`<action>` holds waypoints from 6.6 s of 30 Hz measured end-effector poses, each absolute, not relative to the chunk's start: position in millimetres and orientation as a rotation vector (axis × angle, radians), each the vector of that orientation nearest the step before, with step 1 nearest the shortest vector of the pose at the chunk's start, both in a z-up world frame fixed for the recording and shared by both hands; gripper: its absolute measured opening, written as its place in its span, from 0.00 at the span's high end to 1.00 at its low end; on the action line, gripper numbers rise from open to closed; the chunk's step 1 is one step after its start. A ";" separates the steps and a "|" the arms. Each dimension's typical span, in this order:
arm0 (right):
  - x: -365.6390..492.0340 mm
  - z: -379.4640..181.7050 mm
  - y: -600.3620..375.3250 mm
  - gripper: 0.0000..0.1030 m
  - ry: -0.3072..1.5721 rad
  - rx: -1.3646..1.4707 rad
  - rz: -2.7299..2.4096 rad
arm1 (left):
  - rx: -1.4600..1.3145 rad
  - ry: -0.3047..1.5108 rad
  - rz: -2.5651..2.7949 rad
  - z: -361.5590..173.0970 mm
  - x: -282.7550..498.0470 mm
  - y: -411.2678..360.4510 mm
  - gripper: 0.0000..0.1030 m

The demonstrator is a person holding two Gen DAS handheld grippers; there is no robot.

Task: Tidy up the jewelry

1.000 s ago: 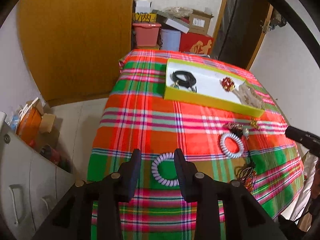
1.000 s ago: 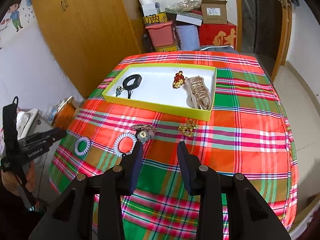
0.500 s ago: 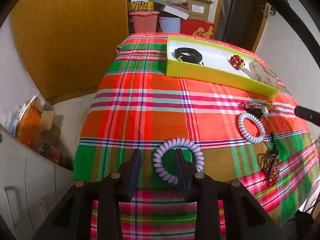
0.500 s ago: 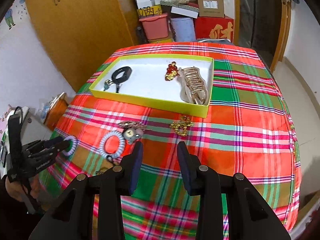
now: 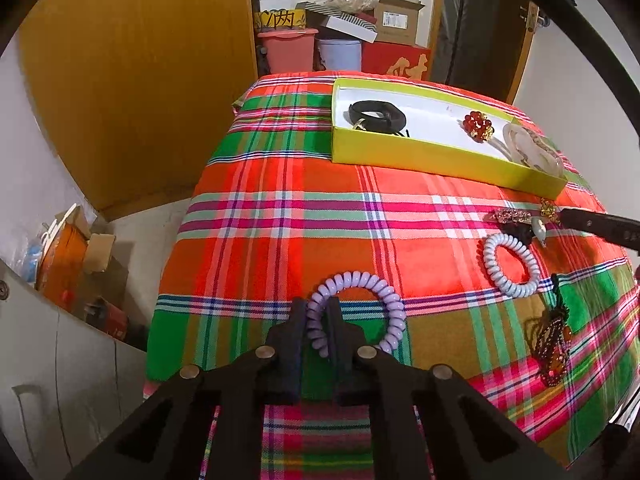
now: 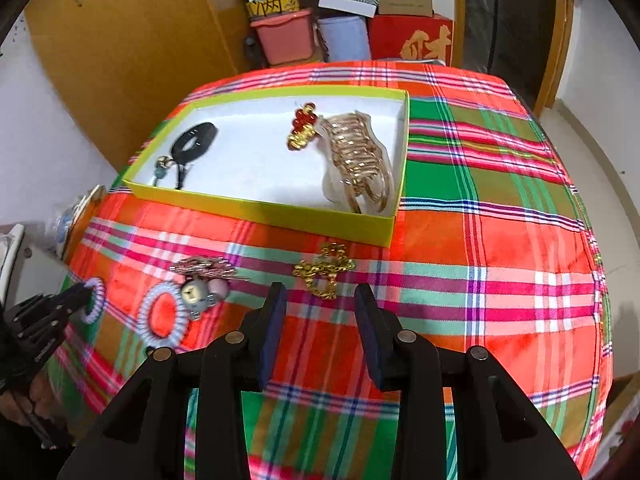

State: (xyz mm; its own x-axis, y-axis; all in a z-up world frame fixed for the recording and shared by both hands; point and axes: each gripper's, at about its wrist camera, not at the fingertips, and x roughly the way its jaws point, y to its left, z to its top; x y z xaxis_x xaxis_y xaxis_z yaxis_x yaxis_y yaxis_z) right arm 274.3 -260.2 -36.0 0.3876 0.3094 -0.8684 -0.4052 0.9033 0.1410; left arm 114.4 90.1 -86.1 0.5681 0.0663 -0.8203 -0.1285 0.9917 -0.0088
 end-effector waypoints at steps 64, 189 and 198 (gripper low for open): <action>280.3 77.3 -237.7 0.91 0.816 -0.093 0.609 | -0.094 0.785 -0.028 13.2 182.5 58.5 0.91; 246.2 -34.7 -199.2 0.65 1.104 -0.155 0.696 | -0.216 0.947 -0.033 -49.2 135.0 66.8 0.90; 244.2 -33.1 -206.4 0.74 1.081 -0.167 0.678 | -0.220 0.982 -0.089 -60.6 144.9 47.2 0.90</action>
